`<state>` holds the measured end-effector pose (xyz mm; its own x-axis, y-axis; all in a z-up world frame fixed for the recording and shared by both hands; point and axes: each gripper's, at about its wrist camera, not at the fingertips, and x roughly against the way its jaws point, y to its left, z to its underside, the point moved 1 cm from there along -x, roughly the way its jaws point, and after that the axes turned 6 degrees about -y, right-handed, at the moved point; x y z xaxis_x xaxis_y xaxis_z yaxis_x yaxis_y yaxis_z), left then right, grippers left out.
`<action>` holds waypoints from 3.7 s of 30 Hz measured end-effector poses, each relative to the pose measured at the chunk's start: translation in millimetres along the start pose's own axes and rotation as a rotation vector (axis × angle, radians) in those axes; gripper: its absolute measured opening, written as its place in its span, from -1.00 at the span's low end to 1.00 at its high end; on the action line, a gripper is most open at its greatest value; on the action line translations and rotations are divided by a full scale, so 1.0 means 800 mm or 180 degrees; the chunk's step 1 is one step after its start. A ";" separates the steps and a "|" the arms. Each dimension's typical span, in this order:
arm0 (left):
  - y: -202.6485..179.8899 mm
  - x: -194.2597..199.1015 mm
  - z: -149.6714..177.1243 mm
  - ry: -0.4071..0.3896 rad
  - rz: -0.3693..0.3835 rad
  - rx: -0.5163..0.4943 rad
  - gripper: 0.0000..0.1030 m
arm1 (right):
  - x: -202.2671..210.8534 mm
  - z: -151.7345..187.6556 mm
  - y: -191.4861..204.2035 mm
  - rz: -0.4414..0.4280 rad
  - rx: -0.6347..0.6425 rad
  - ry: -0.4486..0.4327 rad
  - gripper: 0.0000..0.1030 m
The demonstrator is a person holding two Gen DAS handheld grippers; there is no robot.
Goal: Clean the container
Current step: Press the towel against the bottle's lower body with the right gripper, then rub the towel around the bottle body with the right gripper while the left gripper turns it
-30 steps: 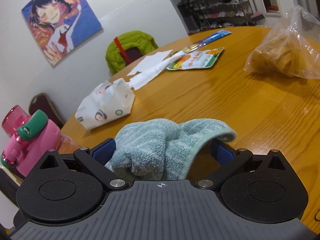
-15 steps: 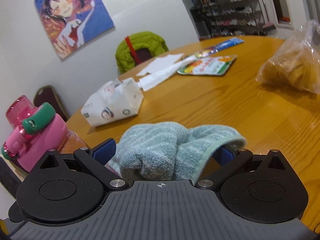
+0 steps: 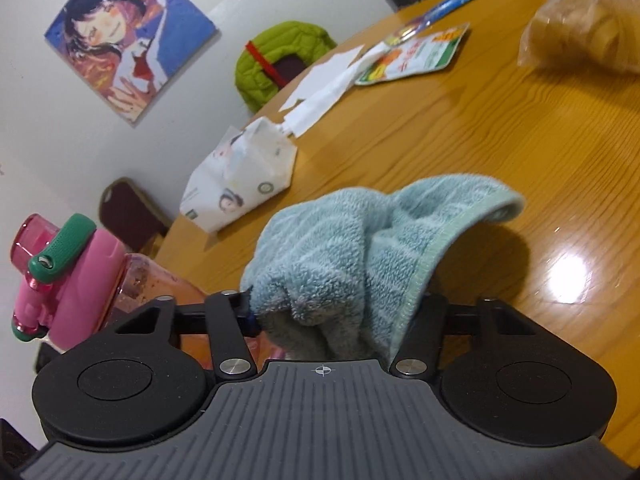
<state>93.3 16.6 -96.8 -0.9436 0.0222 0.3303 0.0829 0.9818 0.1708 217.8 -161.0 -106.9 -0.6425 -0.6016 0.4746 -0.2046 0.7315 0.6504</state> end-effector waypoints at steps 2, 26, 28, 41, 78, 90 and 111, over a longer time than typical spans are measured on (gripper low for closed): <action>0.000 0.001 0.000 -0.0002 0.0010 0.0007 0.88 | -0.006 0.003 0.000 -0.0080 0.0027 0.0015 -0.37; -0.002 0.008 0.000 -0.0205 0.0180 0.0037 0.40 | -0.014 0.013 -0.033 -0.1378 -0.1299 -0.0005 -0.55; -0.002 0.007 0.000 -0.0210 0.0184 0.0026 0.40 | -0.024 0.018 -0.034 -0.1070 -0.1228 0.0145 -0.52; -0.002 0.007 0.000 -0.0229 0.0205 0.0006 0.40 | -0.003 0.004 -0.032 -0.1741 -0.1416 -0.0107 -0.49; -0.012 0.011 -0.006 -0.0321 -0.0060 -0.0017 0.65 | -0.014 -0.006 -0.024 -0.1598 -0.1201 -0.0199 -0.42; 0.000 -0.004 -0.005 -0.0232 0.0087 -0.0028 0.44 | 0.010 0.000 -0.015 -0.0858 -0.0682 -0.0132 -0.45; 0.000 0.001 -0.003 -0.0233 0.0087 -0.0033 0.43 | -0.019 0.021 -0.053 -0.1373 -0.1620 0.0363 -0.44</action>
<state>93.7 16.5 -94.4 -0.9619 0.0630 0.2662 0.1117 0.9787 0.1723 223.6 -177.8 -151.9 -0.4937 -0.8564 0.1512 -0.0341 0.1927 0.9807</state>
